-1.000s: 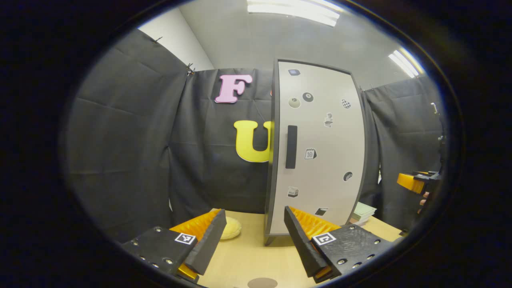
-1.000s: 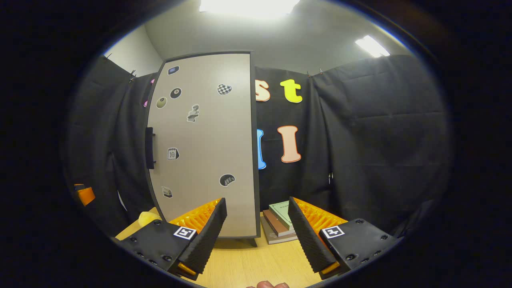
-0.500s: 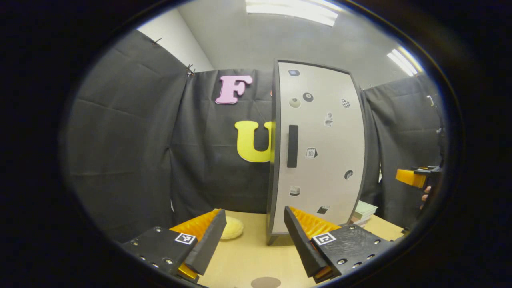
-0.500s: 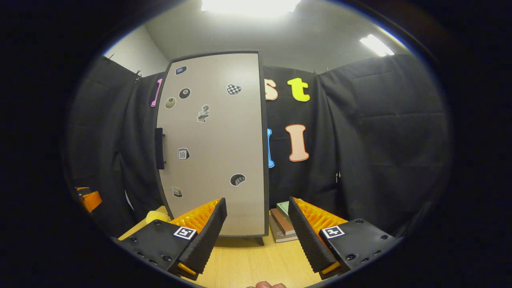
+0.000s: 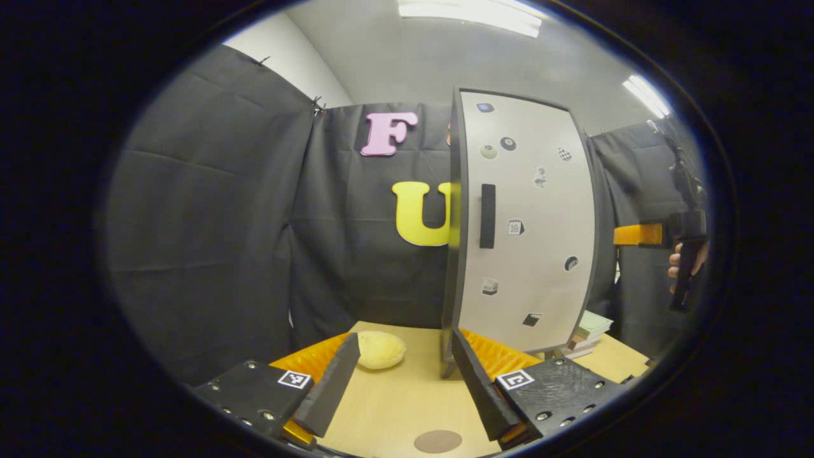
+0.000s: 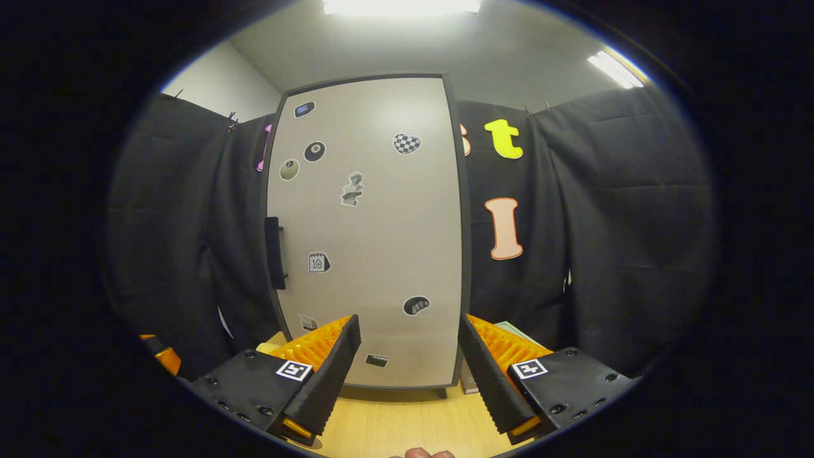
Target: Open the cabinet door with the right hand, grasp the bottle in the cabinet with the left hand and place it on the coaster, then close the cabinet door with the right hand.
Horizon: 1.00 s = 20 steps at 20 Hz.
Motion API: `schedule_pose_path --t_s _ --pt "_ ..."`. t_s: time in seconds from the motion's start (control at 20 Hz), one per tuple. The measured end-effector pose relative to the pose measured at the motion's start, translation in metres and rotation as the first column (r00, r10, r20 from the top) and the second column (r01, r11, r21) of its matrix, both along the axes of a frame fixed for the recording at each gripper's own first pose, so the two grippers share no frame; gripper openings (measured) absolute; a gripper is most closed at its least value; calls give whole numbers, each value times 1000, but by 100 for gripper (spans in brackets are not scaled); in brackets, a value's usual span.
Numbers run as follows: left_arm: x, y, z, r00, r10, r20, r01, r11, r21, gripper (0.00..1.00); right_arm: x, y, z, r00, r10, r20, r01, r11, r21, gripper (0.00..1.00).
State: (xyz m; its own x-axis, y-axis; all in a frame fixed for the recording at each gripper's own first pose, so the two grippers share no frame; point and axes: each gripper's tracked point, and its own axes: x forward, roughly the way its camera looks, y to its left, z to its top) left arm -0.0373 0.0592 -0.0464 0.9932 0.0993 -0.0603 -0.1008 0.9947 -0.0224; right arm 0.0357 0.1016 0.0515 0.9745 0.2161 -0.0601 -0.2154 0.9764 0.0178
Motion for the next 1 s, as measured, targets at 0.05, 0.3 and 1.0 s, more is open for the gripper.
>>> schedule_pose_path --t_s 0.05,0.3,1.0 --pt "-4 4 -4 1000 10 -5 -10 1000 -4 87 5 8 8 1000 11 12 -11 1000 4 98" --pt "-21 38 -15 995 92 -30 -93 996 -6 87 34 62 59 991 71 112 -74 997 27 98" --pt "-41 119 -25 960 273 -67 -276 961 -30 90 102 218 59 976 204 72 -208 976 62 98"
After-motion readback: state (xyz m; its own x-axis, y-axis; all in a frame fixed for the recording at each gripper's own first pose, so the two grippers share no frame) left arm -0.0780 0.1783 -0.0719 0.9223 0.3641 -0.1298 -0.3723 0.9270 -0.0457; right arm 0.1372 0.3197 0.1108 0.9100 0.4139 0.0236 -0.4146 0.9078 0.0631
